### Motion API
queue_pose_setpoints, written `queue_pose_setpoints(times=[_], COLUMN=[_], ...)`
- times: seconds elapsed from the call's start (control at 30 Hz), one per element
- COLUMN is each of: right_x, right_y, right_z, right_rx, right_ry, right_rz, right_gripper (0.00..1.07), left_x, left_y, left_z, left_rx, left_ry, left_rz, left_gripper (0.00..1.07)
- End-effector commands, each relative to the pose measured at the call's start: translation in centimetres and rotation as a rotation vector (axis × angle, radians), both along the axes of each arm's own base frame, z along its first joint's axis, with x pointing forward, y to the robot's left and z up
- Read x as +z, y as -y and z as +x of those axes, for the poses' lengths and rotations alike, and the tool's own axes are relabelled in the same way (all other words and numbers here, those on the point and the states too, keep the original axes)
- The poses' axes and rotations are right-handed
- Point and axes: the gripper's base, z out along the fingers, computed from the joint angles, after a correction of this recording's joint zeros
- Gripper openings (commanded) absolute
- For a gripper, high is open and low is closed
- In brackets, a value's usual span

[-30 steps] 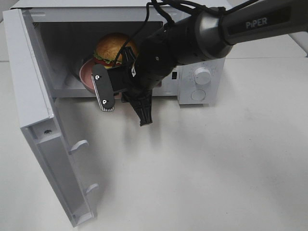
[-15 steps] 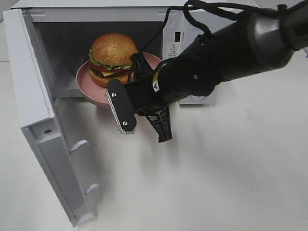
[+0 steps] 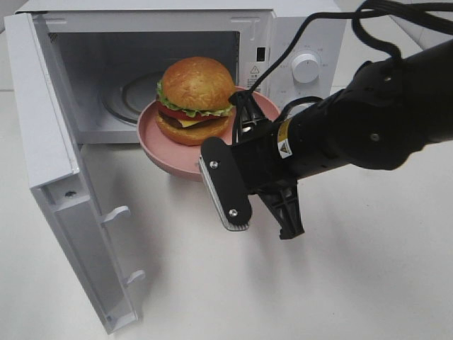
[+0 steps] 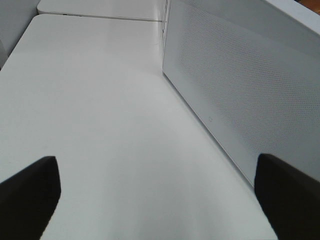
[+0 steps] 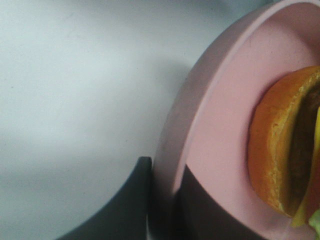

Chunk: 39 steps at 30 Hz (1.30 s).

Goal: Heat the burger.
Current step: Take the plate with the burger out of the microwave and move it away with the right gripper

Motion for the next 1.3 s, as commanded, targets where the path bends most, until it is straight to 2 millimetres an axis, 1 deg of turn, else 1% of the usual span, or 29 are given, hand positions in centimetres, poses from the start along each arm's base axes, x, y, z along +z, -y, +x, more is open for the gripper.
queue_pose_setpoints(times=[0.03,0.07,0.1,0.17,0.2,0.23,0.27,0.33,0.37,0.4,0.43,0.5,0.53,0.57,0.6,0.67,0.7,0.73,0.77,0.83,0.87,0.93,1.03,1.07,1.1,1.13,1.23,1.27,1.3], right_x=[1.6,1.8,1.8,2.1,2.1,2.3,2.3,2.8,2.8,3.1,3.1,3.5,3.5,3.6,3.6,3.9,3.9,4.0,4.0,4.1,4.1,4.2,4.2,4.4,4.4,4.5,4.8,4.8,4.9], right_y=[0.6,1.1,1.1,2.0,2.0,2.6,2.6,3.5,3.5,4.1,4.1,5.1,5.1,5.8,5.8,6.9,6.9,7.5,7.5,8.5,8.5,9.9,10.3,10.9,10.9,11.6,12.5,12.5,13.1], right_z=[-0.3,-1.0,-1.0,-2.0,-2.0,-2.7,-2.7,-3.9,-3.9,-4.6,-4.6,-5.7,-5.7,-6.6,-6.6,-7.8,-7.8,-8.5,-8.5,-9.6,-9.6,-10.9,-11.4,-12.0,-12.0,-12.7,-13.6,-13.6,-14.1], right_rx=[-0.004,-0.004,-0.004,0.008,0.008,0.011,0.011,0.011,0.011,0.010,0.010,0.008,0.008,0.008,0.008,0.005,0.005,0.000,0.000,-0.017,-0.017,-0.035,-0.040,-0.049,-0.049,-0.063,-0.093,-0.093,-0.117], right_ry=[0.063,0.065,0.065,0.075,0.075,0.080,0.080,0.090,0.090,0.097,0.097,0.107,0.107,0.116,0.116,0.122,0.122,0.124,0.124,0.110,0.110,0.098,0.096,0.094,0.094,0.091,0.084,0.084,0.079], right_rz=[0.069,0.070,0.070,0.062,0.062,0.062,0.062,0.070,0.070,0.075,0.075,0.081,0.081,0.089,0.089,0.090,0.090,0.088,0.088,0.072,0.072,0.050,0.044,0.037,0.037,0.031,0.032,0.032,0.037], right_gripper=[0.00,0.00,0.00,0.00,0.00,0.00,0.00,0.00,0.00,0.00,0.00,0.00,0.00,0.00,0.00,0.00,0.00,0.00,0.00,0.00,0.00,0.00,0.00,0.00,0.00,0.00,0.00,0.00,0.00], left_x=[0.0,0.0,0.0,0.0,0.0,0.0,0.0,0.0,0.0,0.0,0.0,0.0,0.0,0.0,0.0,0.0,0.0,0.0,0.0,0.0,0.0,0.0,0.0,0.0,0.0,0.0,0.0,0.0,0.0], left_y=[0.0,0.0,0.0,0.0,0.0,0.0,0.0,0.0,0.0,0.0,0.0,0.0,0.0,0.0,0.0,0.0,0.0,0.0,0.0,0.0,0.0,0.0,0.0,0.0,0.0,0.0,0.0,0.0,0.0], left_z=[-0.2,-0.2,-0.2,-0.2,-0.2,-0.2,-0.2,-0.2,-0.2,-0.2,-0.2,-0.2,-0.2,-0.2,-0.2,-0.2,-0.2,-0.2,-0.2,-0.2,-0.2,-0.2,-0.2,-0.2,-0.2,-0.2,-0.2,-0.2,-0.2], left_rx=[-0.005,-0.005,-0.005,-0.005,-0.005,-0.005,-0.005,-0.005,-0.005,-0.005,-0.005,-0.005,-0.005,-0.005,-0.005,-0.005,-0.005,-0.005,-0.005,-0.005,-0.005,-0.005,-0.005,-0.005,-0.005,-0.005,-0.005,-0.005,-0.005], left_ry=[0.027,0.027,0.027,0.027,0.027,0.027,0.027,0.027,0.027,0.027,0.027,0.027,0.027,0.027,0.027,0.027,0.027,0.027,0.027,0.027,0.027,0.027,0.027,0.027,0.027,0.027,0.027,0.027,0.027], left_rz=[0.000,0.000,0.000,0.000,0.000,0.000,0.000,0.000,0.000,0.000,0.000,0.000,0.000,0.000,0.000,0.000,0.000,0.000,0.000,0.000,0.000,0.000,0.000,0.000,0.000,0.000,0.000,0.000,0.000], left_gripper=[0.98,0.98,0.98,0.98,0.98,0.98,0.98,0.98,0.98,0.98,0.98,0.98,0.98,0.98,0.98,0.98,0.98,0.98,0.98,0.98,0.98,0.98,0.98,0.98,0.98,0.98,0.98,0.98,0.98])
